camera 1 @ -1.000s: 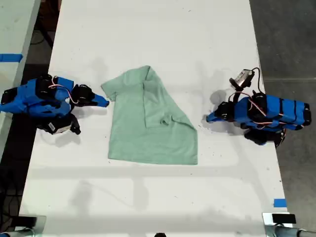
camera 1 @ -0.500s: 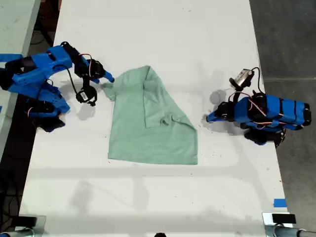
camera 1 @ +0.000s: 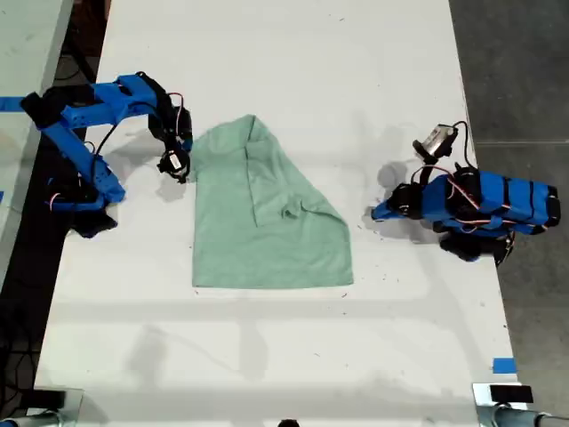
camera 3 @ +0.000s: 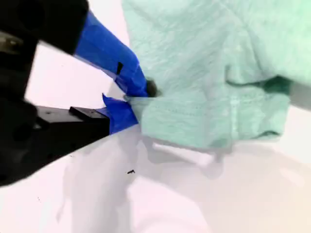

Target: Fold t shirt

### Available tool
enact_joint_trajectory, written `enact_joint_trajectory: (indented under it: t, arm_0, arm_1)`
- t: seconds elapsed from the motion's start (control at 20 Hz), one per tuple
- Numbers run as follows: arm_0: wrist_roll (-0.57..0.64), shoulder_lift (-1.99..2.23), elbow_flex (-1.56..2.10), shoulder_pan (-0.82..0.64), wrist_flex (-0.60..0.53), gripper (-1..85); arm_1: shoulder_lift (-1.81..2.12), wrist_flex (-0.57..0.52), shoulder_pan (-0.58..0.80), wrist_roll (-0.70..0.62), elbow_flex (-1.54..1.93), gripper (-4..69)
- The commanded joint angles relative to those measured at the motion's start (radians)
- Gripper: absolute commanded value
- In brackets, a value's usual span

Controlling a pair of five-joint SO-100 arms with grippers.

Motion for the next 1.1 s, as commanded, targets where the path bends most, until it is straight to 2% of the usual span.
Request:
enact_joint_trajectory:
  t: [0.0,0.25,0.4,0.6,0.7,0.75,0.9,1.0,1.05]
  arm_0:
    - [-0.041,0.028,-0.095,0.091,0.12,-0.2]
    - [-0.268,0.143,-0.448,0.344,0.399,-0.2]
    - [-0.402,0.104,-0.537,0.459,0.374,-0.2]
    - [-0.489,-0.124,-0.735,0.569,0.319,-0.1]
    - [-0.482,-0.244,-0.893,0.609,0.345,27.5]
    - [-0.465,-0.281,-0.962,0.612,0.371,28.6]
    - [-0.426,-0.212,-1.003,0.603,0.419,26.2]
    - [-0.428,-0.055,-0.946,0.578,0.472,-0.1]
    - [-0.428,0.075,-0.861,0.561,0.466,-0.1]
  arm_1:
    - [0.017,-0.025,-0.017,-0.026,0.054,-0.4]
    - [0.017,-0.025,-0.017,-0.026,0.054,-0.4]
    - [0.017,-0.025,-0.017,-0.026,0.054,-0.4]
    - [0.017,-0.025,-0.017,-0.026,0.054,-0.4]
    - [0.017,-0.025,-0.017,-0.026,0.054,-0.4]
    - [0.017,-0.025,-0.017,-0.028,0.054,-0.4]
    - [0.017,-0.025,-0.018,-0.028,0.054,-0.4]
    - [0.017,-0.025,-0.018,-0.028,0.054,-0.4]
    - [0.017,-0.025,-0.018,-0.028,0.054,-0.4]
